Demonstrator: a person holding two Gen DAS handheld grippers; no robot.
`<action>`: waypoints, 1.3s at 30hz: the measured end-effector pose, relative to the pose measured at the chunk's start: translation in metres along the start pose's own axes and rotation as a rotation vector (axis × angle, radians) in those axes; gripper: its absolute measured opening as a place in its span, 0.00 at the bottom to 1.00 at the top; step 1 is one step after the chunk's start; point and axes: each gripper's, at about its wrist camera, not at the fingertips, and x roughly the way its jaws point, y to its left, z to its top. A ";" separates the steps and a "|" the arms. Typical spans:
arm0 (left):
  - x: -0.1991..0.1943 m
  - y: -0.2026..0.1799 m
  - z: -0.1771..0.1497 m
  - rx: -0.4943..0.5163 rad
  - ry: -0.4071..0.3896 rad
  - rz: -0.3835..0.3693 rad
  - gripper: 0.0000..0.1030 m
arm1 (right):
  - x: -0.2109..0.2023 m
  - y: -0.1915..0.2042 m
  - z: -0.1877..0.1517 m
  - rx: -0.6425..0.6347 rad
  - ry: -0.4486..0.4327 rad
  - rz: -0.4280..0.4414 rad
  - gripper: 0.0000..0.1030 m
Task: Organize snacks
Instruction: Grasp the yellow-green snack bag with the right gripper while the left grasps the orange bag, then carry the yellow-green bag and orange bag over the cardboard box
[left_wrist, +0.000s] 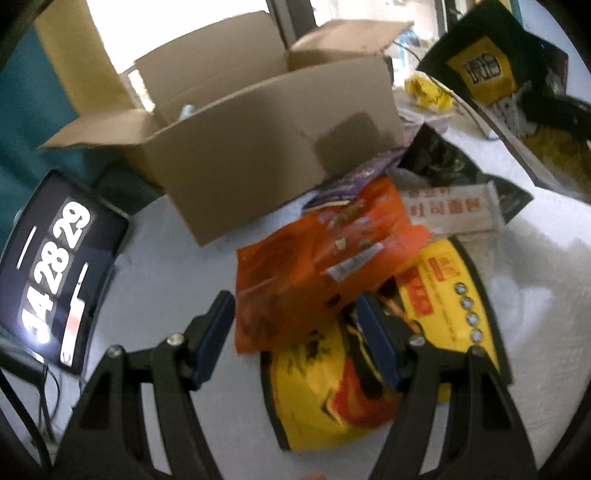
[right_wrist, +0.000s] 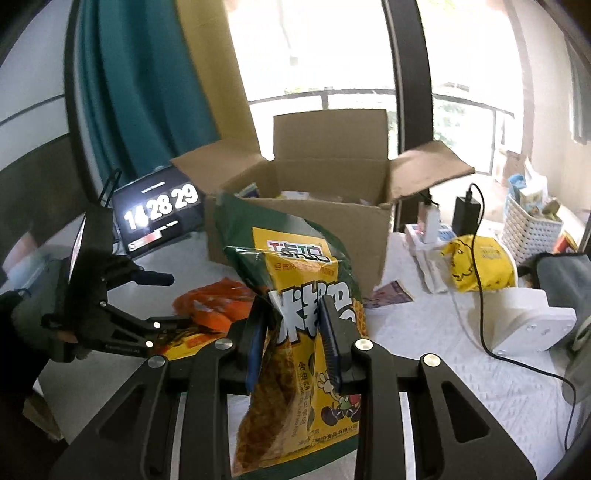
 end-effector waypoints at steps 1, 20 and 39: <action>0.003 0.000 0.002 0.007 0.006 -0.007 0.68 | 0.002 -0.002 -0.001 0.004 0.005 -0.005 0.28; 0.060 0.030 0.028 -0.019 -0.005 -0.209 0.44 | 0.023 -0.020 -0.002 0.046 0.052 -0.059 0.25; -0.043 0.063 -0.018 -0.277 -0.173 -0.266 0.26 | -0.007 0.002 0.017 -0.016 -0.021 -0.066 0.24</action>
